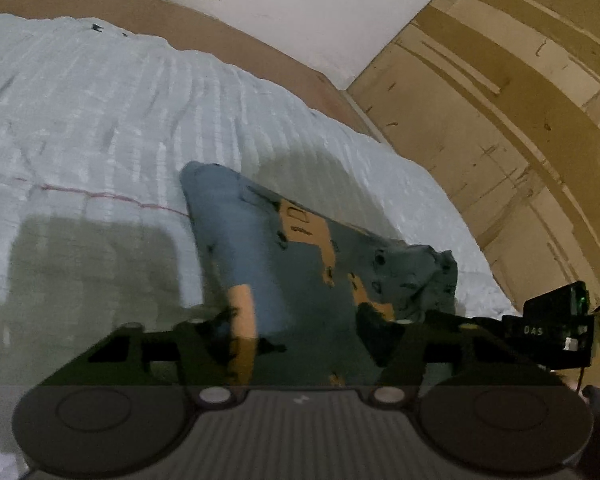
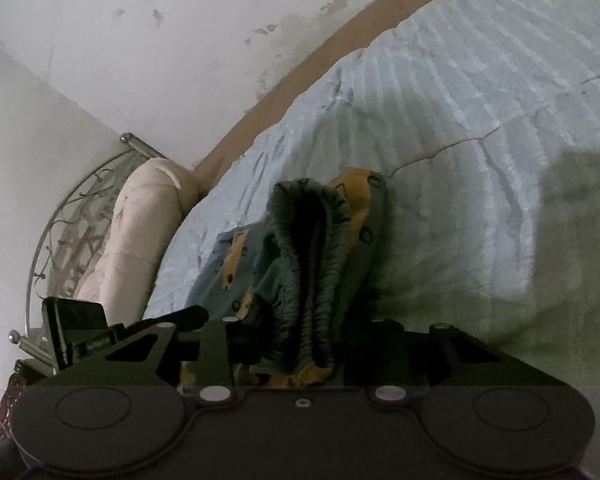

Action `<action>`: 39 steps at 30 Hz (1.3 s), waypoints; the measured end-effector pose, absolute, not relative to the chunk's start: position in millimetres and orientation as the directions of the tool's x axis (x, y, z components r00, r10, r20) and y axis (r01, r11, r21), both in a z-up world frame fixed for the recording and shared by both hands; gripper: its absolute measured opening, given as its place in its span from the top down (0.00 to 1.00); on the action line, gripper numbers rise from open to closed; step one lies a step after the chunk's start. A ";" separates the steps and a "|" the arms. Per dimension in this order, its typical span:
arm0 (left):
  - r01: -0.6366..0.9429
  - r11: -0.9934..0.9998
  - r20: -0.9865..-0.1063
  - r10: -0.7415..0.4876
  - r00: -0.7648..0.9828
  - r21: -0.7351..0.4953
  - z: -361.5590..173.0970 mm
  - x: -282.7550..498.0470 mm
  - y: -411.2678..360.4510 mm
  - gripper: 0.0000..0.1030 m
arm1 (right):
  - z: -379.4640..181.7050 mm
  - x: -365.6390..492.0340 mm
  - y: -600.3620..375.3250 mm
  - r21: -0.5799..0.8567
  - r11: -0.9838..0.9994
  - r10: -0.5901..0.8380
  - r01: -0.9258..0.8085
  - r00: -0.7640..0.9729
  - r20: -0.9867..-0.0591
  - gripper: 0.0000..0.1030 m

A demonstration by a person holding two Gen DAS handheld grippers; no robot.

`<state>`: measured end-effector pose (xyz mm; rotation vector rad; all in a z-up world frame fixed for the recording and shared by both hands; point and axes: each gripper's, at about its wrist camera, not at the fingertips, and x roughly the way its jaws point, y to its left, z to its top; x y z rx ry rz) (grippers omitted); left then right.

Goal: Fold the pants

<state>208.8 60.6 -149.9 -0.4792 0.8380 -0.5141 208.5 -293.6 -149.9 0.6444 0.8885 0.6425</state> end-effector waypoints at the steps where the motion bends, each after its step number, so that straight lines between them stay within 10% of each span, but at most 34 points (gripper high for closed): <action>1: 0.229 0.775 -0.568 -0.599 0.565 -0.589 -150.2 208.3 63.6 0.52 | -150.0 208.0 -293.6 0.734 0.639 0.732 -0.231 0.477 -0.487 0.64; 22: 0.204 0.805 -0.563 -0.546 0.620 -0.557 -129.8 188.5 67.0 0.88 | -136.2 201.7 -291.2 0.739 0.620 0.749 -0.265 0.481 -0.456 0.71; 39: 0.186 0.799 -0.488 -0.514 0.705 -0.572 -84.2 157.9 124.8 0.89 | -76.5 180.1 -241.2 0.755 0.552 0.811 -0.355 0.441 -0.385 0.73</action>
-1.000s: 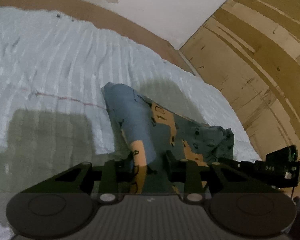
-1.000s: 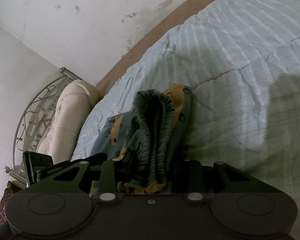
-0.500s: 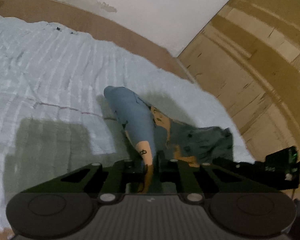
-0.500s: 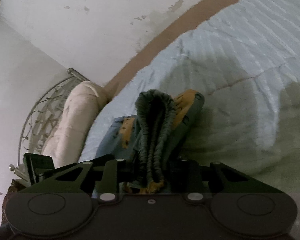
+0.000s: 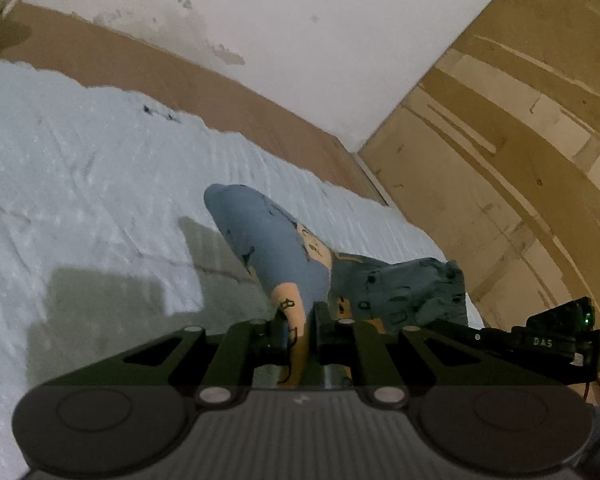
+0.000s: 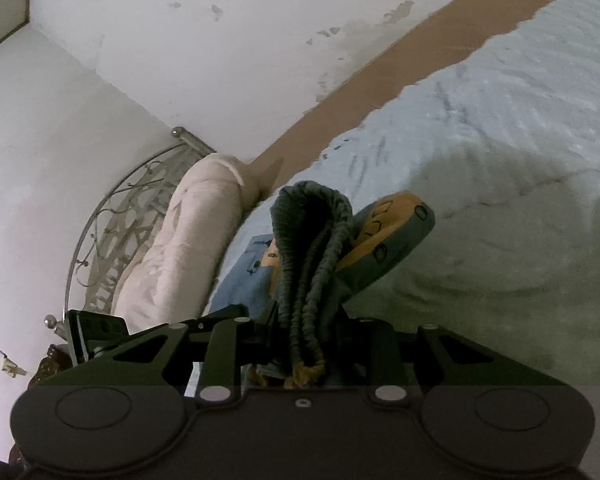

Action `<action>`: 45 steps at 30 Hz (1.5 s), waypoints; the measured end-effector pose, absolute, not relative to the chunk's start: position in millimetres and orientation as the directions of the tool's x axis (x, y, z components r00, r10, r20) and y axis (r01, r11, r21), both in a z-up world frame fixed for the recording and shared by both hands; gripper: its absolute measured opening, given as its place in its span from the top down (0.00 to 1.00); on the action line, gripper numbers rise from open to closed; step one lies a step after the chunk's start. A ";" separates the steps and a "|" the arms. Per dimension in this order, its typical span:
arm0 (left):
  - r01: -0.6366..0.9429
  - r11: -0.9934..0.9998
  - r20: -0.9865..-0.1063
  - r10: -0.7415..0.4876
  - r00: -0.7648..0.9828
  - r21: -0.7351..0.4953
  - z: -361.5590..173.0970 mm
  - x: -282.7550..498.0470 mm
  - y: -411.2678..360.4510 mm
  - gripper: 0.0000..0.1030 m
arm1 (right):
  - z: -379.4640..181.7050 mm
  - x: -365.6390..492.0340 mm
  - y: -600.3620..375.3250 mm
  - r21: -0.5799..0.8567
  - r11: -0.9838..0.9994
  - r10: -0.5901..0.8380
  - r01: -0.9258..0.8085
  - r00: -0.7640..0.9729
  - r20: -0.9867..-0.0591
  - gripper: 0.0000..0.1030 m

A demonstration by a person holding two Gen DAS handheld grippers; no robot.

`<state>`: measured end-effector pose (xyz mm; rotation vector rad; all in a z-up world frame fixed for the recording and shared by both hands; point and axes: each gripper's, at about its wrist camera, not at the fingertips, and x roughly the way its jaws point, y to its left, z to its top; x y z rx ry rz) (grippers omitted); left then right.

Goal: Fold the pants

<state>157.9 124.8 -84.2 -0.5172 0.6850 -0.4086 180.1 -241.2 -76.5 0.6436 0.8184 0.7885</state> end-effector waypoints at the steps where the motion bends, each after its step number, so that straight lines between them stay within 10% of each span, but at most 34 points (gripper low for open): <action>1: 0.183 0.803 -0.489 -0.507 0.710 -0.567 -81.9 161.6 127.7 0.89 | -73.7 183.6 -235.1 0.751 0.551 0.813 -0.364 0.439 -0.384 0.73; 21: 0.090 0.923 -0.668 -0.335 0.665 -0.374 -135.3 306.0 112.2 0.88 | -115.1 339.0 -193.2 0.704 0.652 0.736 -0.281 0.458 -0.499 0.73; 36: 0.066 0.943 -0.678 -0.283 0.678 -0.327 -138.0 295.6 120.0 0.55 | -125.9 339.2 -189.9 0.570 0.764 0.639 -0.303 0.480 -0.601 0.68; 45: 0.022 0.955 -0.689 -0.230 0.687 -0.297 -128.3 266.4 130.6 0.22 | -117.6 320.0 -209.9 0.493 0.835 0.536 -0.246 0.570 -0.623 0.35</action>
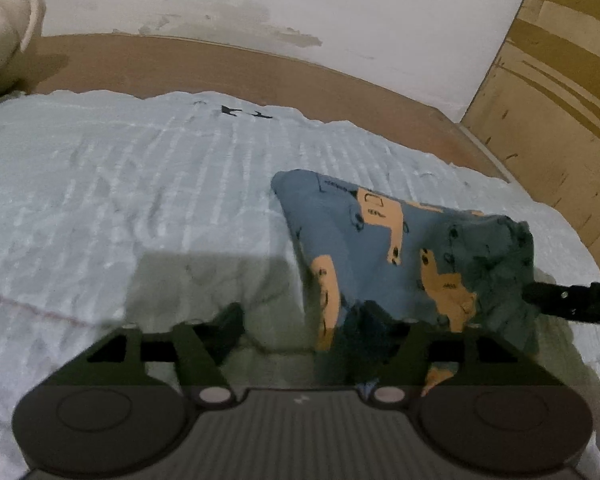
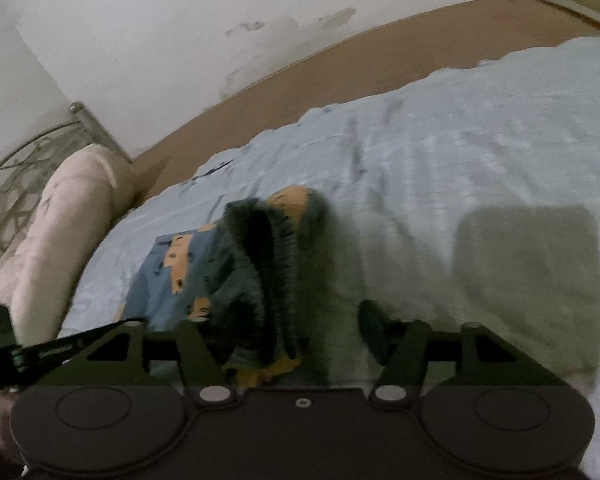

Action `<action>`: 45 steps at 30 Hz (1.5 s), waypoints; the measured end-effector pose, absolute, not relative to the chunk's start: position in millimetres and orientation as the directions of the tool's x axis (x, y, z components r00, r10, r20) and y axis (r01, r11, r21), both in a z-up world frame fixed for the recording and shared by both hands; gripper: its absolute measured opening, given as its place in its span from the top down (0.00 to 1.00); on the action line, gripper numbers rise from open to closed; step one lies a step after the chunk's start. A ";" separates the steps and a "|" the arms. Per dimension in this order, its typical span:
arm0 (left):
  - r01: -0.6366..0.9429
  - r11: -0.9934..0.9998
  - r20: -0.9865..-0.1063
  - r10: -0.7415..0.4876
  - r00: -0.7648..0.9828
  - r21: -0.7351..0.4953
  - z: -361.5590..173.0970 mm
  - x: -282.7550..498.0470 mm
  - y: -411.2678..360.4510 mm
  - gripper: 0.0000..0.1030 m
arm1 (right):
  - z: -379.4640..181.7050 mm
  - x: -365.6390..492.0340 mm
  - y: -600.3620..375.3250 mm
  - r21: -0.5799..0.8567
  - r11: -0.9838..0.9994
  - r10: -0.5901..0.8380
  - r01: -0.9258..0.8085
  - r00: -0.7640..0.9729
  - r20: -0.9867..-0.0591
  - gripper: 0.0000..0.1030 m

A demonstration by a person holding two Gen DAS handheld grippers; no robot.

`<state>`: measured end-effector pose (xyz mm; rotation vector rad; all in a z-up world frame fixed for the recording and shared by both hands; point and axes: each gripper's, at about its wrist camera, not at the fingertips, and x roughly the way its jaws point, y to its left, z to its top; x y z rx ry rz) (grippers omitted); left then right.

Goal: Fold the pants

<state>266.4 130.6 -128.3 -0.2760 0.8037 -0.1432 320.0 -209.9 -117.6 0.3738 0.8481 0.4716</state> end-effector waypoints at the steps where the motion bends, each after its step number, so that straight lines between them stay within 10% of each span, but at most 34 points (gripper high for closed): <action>1: 0.027 0.957 -0.687 -0.228 0.690 -0.290 -124.3 258.3 130.3 0.12 | -115.3 315.1 -211.7 0.474 0.848 0.514 -0.236 0.581 -0.631 0.31; 8: 0.068 0.958 -0.644 -0.239 0.727 -0.279 -89.4 172.7 123.6 0.01 | -75.6 230.9 -208.0 0.395 0.861 0.504 -0.321 0.639 -0.581 0.01; 23: 0.032 0.980 -0.663 -0.155 0.733 -0.194 -46.1 22.3 85.7 0.01 | -22.9 31.2 -165.6 0.260 0.915 0.403 -0.308 0.685 -0.607 0.01; 45: 0.060 0.975 -0.608 -0.180 0.774 -0.213 -23.6 -24.0 71.1 0.01 | 5.1 -21.5 -166.9 0.200 0.936 0.351 -0.290 0.731 -0.586 0.01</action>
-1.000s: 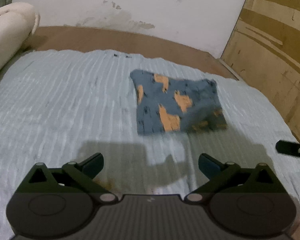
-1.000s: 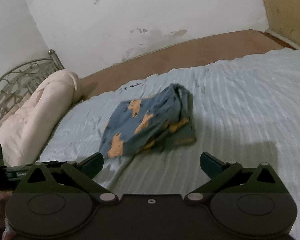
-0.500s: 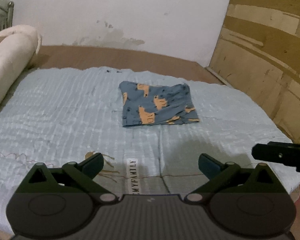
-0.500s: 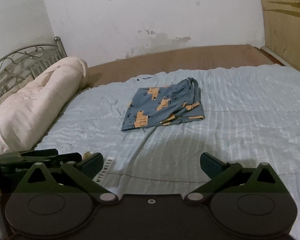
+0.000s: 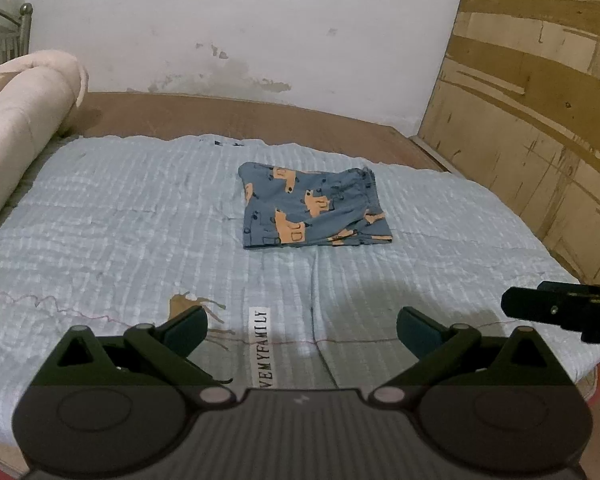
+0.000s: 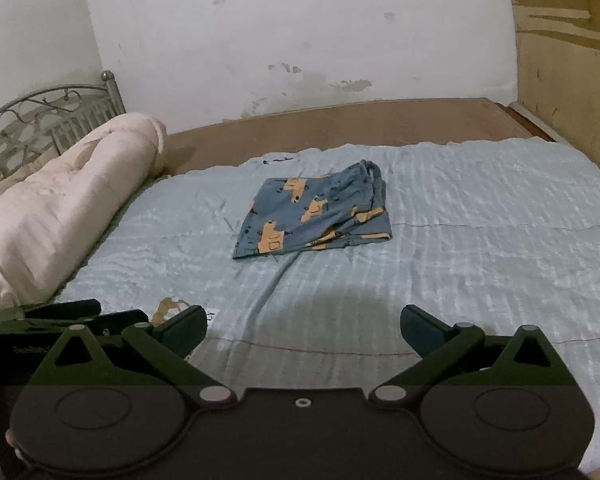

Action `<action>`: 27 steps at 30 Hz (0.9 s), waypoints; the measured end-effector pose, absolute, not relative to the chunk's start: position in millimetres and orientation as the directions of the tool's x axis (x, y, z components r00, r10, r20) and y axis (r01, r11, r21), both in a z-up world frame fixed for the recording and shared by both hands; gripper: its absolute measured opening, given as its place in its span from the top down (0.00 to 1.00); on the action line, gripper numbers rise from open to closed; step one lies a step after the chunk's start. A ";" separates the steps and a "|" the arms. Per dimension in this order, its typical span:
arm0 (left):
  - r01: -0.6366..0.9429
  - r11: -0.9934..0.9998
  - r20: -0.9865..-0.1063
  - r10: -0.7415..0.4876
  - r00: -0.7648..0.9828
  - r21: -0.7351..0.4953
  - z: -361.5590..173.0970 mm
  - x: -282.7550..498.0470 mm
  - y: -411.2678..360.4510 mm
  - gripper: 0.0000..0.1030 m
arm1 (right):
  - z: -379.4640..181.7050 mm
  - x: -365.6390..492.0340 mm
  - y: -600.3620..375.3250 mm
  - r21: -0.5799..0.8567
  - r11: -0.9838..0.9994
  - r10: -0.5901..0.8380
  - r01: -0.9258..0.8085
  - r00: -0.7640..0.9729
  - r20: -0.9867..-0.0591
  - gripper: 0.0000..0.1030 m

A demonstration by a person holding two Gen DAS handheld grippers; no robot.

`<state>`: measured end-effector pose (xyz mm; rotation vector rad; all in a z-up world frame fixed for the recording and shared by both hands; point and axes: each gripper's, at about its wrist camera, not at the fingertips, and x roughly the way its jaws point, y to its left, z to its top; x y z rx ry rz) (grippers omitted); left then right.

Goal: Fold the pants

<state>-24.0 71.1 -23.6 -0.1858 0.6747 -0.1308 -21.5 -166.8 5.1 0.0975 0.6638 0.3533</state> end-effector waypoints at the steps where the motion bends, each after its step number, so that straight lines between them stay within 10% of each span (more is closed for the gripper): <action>1: 0.062 0.975 -0.607 -0.182 0.774 -0.213 -23.6 -24.2 71.4 0.01 | 4.6 -21.9 -166.3 0.195 0.936 0.350 -0.292 0.732 -0.585 0.01; 27: 0.058 0.978 -0.602 -0.170 0.780 -0.200 -20.2 -21.0 75.5 0.01 | 1.9 -19.3 -161.3 0.212 0.929 0.370 -0.305 0.718 -0.590 0.01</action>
